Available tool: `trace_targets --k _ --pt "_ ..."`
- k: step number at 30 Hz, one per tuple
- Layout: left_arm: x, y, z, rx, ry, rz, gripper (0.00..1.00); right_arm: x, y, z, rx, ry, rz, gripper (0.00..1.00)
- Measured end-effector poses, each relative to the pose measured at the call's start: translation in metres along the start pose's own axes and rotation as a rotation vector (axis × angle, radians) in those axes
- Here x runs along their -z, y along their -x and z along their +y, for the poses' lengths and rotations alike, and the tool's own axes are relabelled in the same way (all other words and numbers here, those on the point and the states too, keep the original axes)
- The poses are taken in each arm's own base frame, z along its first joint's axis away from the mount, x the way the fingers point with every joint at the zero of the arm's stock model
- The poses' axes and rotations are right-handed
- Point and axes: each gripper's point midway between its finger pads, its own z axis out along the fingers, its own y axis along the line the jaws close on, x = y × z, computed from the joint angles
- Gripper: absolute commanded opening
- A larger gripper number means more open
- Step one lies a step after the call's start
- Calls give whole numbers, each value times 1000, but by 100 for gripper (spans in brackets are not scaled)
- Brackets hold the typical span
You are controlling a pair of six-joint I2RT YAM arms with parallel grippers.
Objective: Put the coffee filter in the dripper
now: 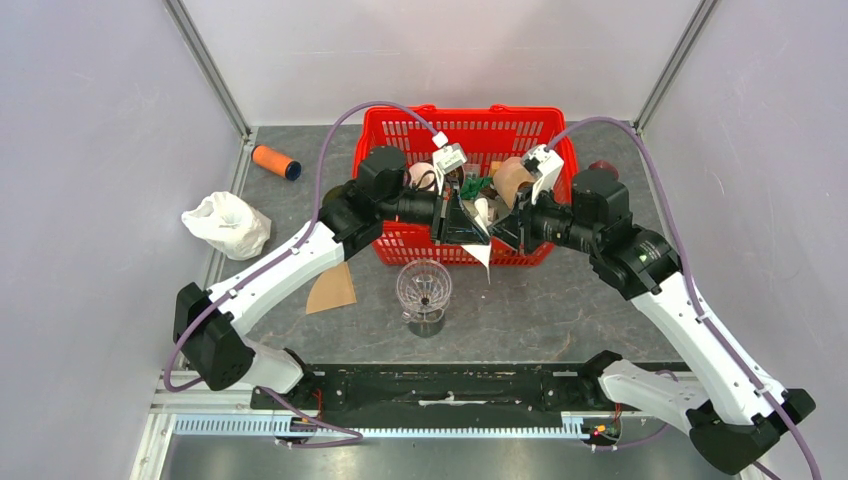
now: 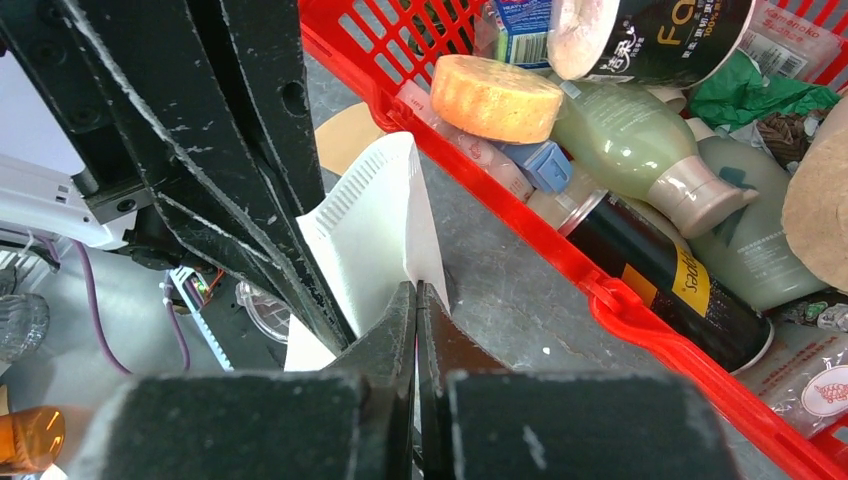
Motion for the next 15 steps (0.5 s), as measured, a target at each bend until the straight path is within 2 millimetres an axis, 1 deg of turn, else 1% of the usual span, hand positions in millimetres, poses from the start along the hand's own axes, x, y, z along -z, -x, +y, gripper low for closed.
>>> trace_targets --k 5,10,15 --pt "0 0 1 2 8 -1 2 6 4 0 1 -18 -24 0" --pt "0 0 2 4 12 0 2 17 14 -8 -32 -93 -85 0" --pt "0 1 5 4 26 -6 2 22 24 -6 -70 -105 -126 0"
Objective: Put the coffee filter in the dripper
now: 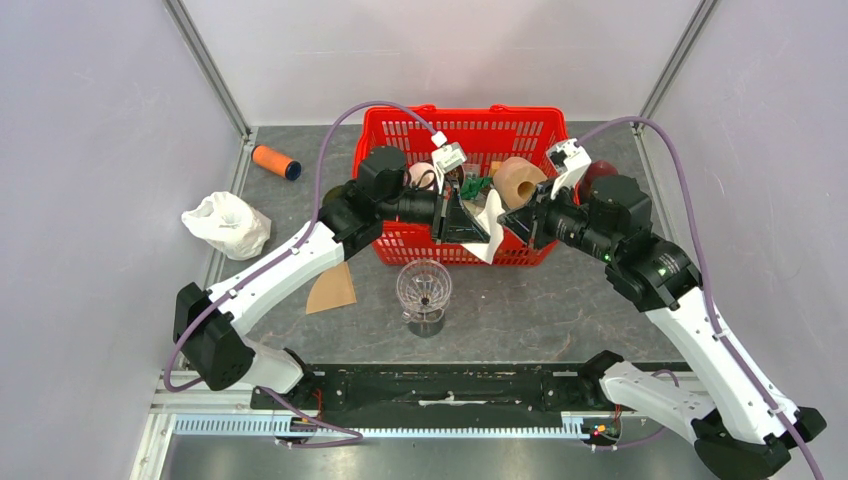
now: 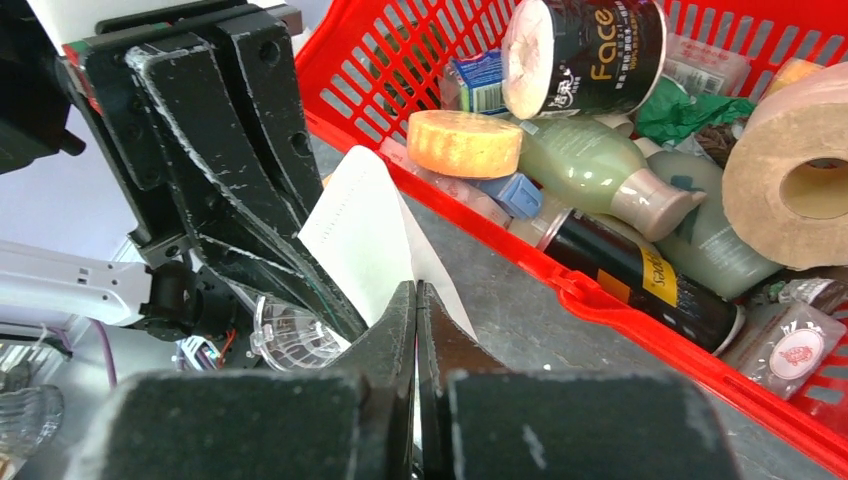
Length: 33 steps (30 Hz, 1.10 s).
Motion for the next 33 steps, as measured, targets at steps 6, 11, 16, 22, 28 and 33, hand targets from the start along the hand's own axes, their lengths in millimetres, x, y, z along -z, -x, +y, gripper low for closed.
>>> trace_targets --k 6,11,16,22,28,33 --pt "0 1 1 1 7 -3 2 -3 1 11 -43 56 7 9" --pt "0 1 1 0 8 -4 2 -2 6 28 -67 139 1 29" --pt "0 0 3 -1 15 -6 2 3 10 34 -72 165 -15 50" --pt "4 -6 4 -55 21 0 2 24 21 29 -29 117 -96 88" --pt "7 -11 3 -139 5 16 2 60 33 3 14 -53 -237 97" --pt "11 -22 1 -208 -26 44 2 67 19 -35 16 -241 -254 97"
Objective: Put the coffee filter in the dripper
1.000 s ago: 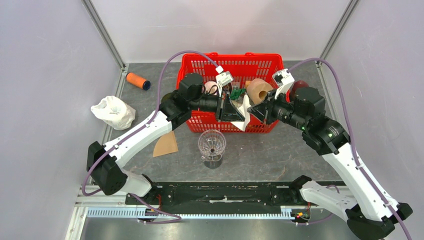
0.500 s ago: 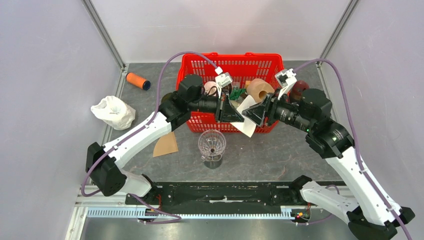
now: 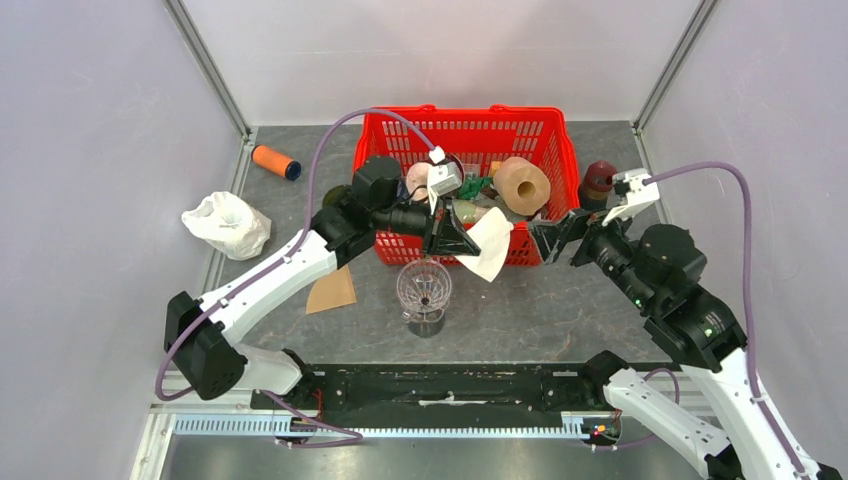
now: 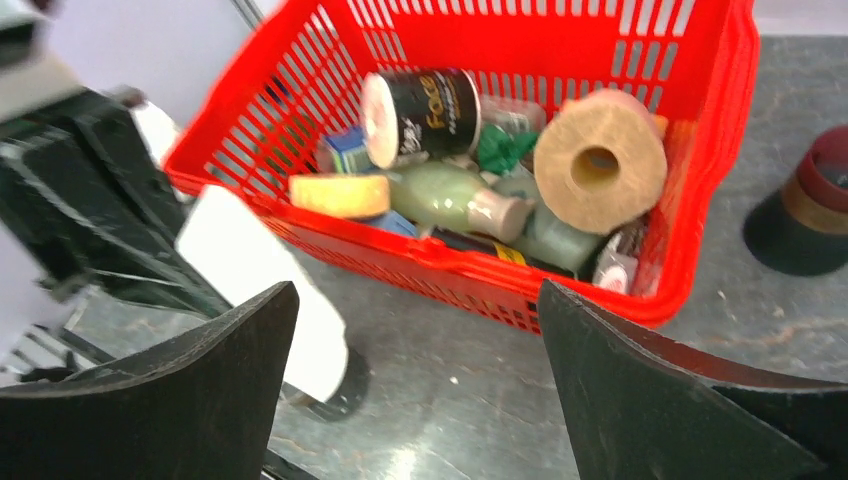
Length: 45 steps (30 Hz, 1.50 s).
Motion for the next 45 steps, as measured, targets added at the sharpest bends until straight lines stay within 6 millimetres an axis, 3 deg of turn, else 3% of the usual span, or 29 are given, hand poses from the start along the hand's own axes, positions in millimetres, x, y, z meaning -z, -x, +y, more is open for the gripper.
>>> trace_targets --k 4,10,24,45 --pt "3 -5 -6 -69 -36 9 2 -5 -29 -14 43 -42 70 97" --pt "10 -4 -19 -185 -88 2 2 -2 -59 -5 102 65 137 97" --pt "13 -10 -33 -295 -191 7 2 4 -42 28 133 265 7 97" --pt "15 -18 -37 -331 -230 22 2 -5 -42 42 132 340 14 97"
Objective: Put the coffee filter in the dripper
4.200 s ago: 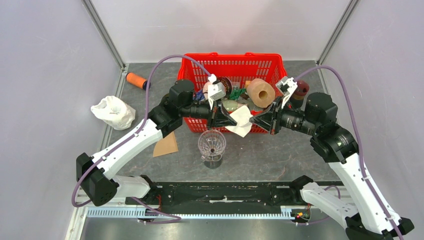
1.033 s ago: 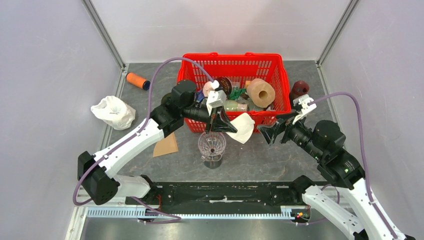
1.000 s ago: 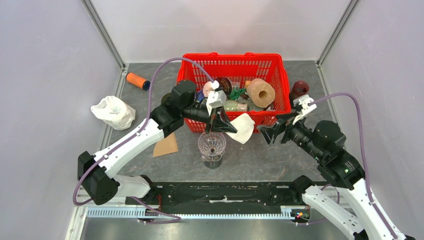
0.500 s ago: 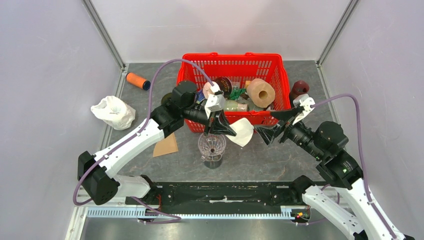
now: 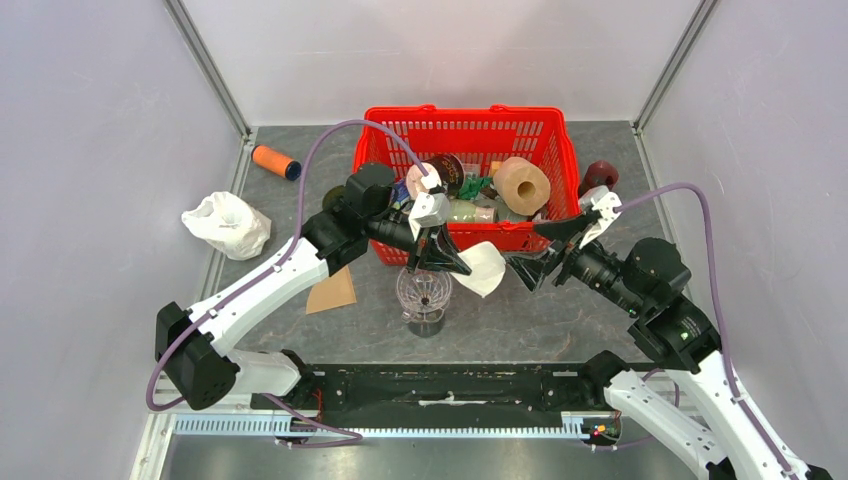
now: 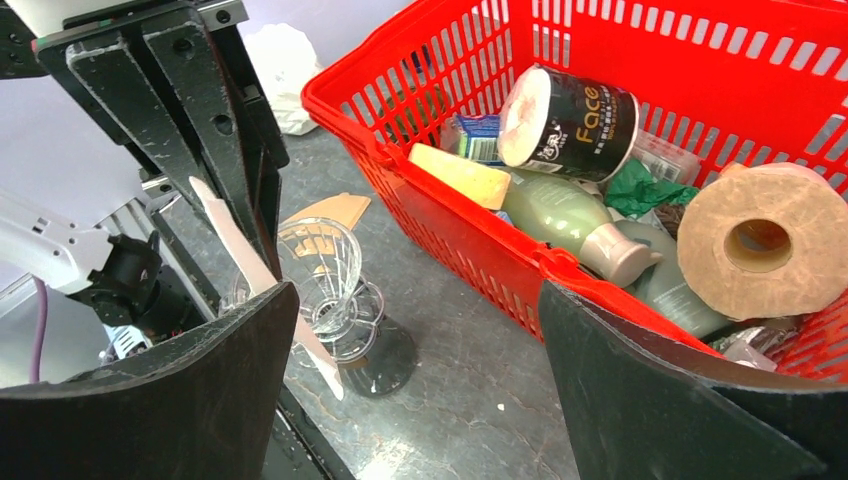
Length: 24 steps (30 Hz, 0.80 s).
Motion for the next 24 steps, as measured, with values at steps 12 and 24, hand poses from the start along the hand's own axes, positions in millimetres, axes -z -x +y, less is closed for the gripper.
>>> trace_targets --k 12,24 --pt "0 0 1 0 3 1 2 26 9 15 31 49 -51 97" --pt "0 1 -4 -2 -25 -5 2 7 5 13 27 63 -5 97"
